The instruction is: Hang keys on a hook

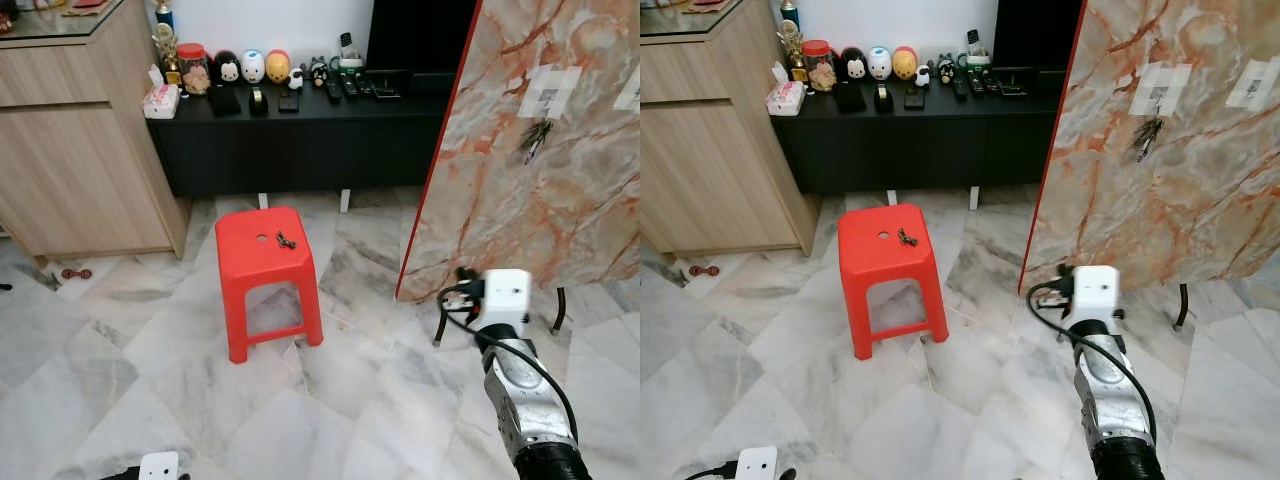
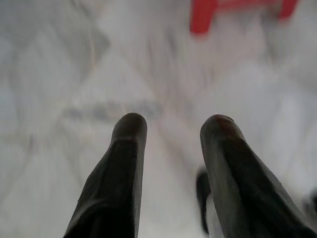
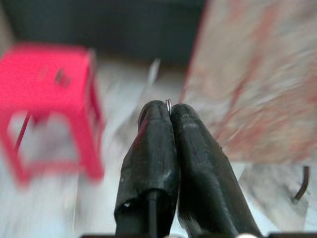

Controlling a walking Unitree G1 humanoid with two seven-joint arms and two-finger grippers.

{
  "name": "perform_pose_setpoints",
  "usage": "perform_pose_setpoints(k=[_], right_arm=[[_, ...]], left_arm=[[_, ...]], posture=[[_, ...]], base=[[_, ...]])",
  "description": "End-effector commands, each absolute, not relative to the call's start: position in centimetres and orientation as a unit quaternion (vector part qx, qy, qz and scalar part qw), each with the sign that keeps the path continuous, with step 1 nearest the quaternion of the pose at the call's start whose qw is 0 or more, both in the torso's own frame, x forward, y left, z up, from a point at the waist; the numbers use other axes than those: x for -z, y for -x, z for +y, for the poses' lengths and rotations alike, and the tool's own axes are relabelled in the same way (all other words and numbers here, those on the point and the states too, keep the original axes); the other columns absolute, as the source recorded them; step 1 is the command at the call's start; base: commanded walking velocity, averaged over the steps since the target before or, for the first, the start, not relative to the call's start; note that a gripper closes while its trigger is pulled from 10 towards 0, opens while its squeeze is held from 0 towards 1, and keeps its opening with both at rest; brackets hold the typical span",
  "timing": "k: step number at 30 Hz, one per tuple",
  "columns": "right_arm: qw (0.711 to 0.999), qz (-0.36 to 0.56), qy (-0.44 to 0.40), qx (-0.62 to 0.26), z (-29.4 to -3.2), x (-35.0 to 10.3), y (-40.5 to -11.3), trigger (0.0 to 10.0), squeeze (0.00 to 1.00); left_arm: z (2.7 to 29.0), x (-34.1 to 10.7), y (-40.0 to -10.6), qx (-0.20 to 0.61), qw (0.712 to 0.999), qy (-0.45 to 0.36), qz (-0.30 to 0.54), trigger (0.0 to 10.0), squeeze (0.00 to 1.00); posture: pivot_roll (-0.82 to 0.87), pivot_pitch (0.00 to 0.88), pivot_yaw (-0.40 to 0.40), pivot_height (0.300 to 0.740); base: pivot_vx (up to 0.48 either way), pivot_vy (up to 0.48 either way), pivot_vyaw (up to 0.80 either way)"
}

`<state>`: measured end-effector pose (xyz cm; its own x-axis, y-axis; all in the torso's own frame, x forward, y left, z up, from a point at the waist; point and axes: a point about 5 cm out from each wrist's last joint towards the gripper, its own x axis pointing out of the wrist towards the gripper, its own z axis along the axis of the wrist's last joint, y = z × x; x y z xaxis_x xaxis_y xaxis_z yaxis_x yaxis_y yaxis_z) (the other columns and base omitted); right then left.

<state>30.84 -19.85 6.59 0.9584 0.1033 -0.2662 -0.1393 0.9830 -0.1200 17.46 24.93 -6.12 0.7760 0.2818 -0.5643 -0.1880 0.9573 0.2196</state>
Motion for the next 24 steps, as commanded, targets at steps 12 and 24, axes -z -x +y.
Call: perform_pose_setpoints(k=[12,24], right_arm=[[0.902,0.214,0.161,-0.338,-16.4,-9.2,-31.3,10.0,0.0],[0.802,0.18,0.224,-0.523,-13.7,-12.4,-30.7,10.0,0.0]], left_arm=[[24.1,-4.2,-27.6,0.03,0.99,-0.114,0.073,10.0,0.0],[18.2,-9.0,-28.1,0.275,0.953,-0.121,0.05,10.0,0.0]], posture=[[-0.03,0.035,-0.088,0.74],[-0.02,0.033,-0.107,0.74]], base=[[0.0,0.0,0.0],[0.0,0.0,0.0]])
